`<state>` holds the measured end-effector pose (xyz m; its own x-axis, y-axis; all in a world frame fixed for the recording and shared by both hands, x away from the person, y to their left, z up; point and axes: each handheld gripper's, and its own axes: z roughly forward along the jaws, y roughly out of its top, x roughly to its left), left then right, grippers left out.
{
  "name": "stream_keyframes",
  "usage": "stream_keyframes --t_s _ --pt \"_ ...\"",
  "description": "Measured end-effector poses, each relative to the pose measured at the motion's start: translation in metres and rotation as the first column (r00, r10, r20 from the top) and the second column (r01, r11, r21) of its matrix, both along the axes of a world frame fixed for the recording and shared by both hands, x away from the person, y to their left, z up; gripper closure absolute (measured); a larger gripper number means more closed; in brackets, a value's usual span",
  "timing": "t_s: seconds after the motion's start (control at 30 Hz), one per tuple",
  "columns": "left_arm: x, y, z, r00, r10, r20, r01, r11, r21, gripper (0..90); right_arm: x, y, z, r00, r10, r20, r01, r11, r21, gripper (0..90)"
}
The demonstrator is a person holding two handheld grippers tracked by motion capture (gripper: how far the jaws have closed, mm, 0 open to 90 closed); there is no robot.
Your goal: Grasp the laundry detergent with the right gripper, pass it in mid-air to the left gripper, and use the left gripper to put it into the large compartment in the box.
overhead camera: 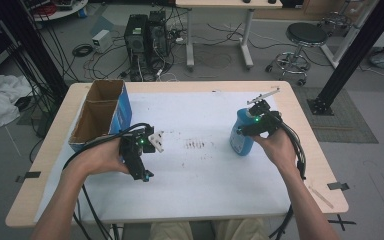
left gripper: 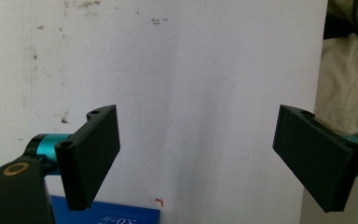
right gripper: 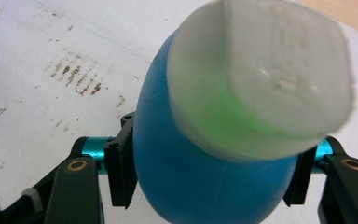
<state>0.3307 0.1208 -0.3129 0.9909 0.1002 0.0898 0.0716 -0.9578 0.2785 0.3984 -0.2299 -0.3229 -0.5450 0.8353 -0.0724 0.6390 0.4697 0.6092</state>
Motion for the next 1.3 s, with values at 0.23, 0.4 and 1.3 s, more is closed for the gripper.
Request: stream_keyframes --t_s 0.23,0.4,1.3 --pt "0.001 0.000 0.000 1.0000 -0.003 0.001 0.003 1.0000 0.002 14.8 0.000 0.000 -0.002 0.9999 -0.012 0.005 0.012 1.000 -0.002 37.7" --pt "0.000 0.000 0.000 1.0000 -0.002 0.001 0.002 1.0000 0.002 14.8 -0.001 0.001 -0.006 0.9998 -0.018 0.007 0.018 1.000 0.002 38.2" --pt "-0.001 0.003 0.001 0.9999 0.010 0.013 -0.010 1.0000 0.000 14.9 -0.006 -0.001 -0.014 0.9961 -0.035 0.081 0.030 0.997 0.066 46.3"
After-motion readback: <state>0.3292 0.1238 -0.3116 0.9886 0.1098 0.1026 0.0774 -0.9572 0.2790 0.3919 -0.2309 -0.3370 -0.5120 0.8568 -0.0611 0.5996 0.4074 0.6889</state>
